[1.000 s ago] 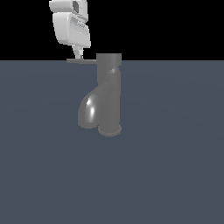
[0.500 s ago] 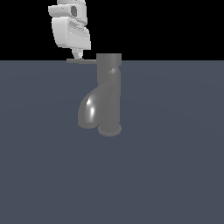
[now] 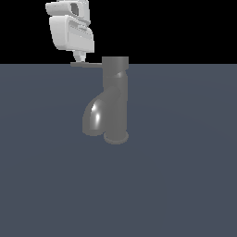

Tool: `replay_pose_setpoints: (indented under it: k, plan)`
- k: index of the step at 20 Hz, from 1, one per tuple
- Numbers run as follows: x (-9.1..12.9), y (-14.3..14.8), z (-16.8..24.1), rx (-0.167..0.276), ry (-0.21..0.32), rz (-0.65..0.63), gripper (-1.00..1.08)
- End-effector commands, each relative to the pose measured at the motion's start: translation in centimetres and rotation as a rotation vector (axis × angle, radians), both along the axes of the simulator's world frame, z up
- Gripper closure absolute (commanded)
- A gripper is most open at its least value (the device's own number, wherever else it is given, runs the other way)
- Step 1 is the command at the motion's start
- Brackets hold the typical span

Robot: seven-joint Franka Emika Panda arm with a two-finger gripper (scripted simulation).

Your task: Turn on the faucet by rotating a designated handle.

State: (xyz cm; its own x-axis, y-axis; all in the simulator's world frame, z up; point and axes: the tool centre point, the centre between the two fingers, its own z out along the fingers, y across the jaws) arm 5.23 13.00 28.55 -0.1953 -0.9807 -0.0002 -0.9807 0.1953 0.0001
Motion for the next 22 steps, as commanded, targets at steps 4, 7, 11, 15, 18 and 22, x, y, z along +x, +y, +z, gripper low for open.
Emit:
replay_pose_setpoints:
  k: [4, 7, 11, 15, 18, 22]
  plan:
    - [-1.6, 0.2, 0.0, 0.000, 0.000, 0.000, 1.08]
    - [-2.5, 0.3, 0.0, 0.000, 0.000, 0.000, 1.08]
    - [-3.7, 0.5, 0.0, 0.000, 0.000, 0.000, 1.08]
    - [-5.0, 0.6, 0.0, 0.000, 0.000, 0.000, 1.08]
    - [-5.9, 0.7, 0.0, 0.000, 0.000, 0.000, 1.08]
    - [-7.2, 0.9, 0.0, 0.000, 0.000, -0.001, 1.08]
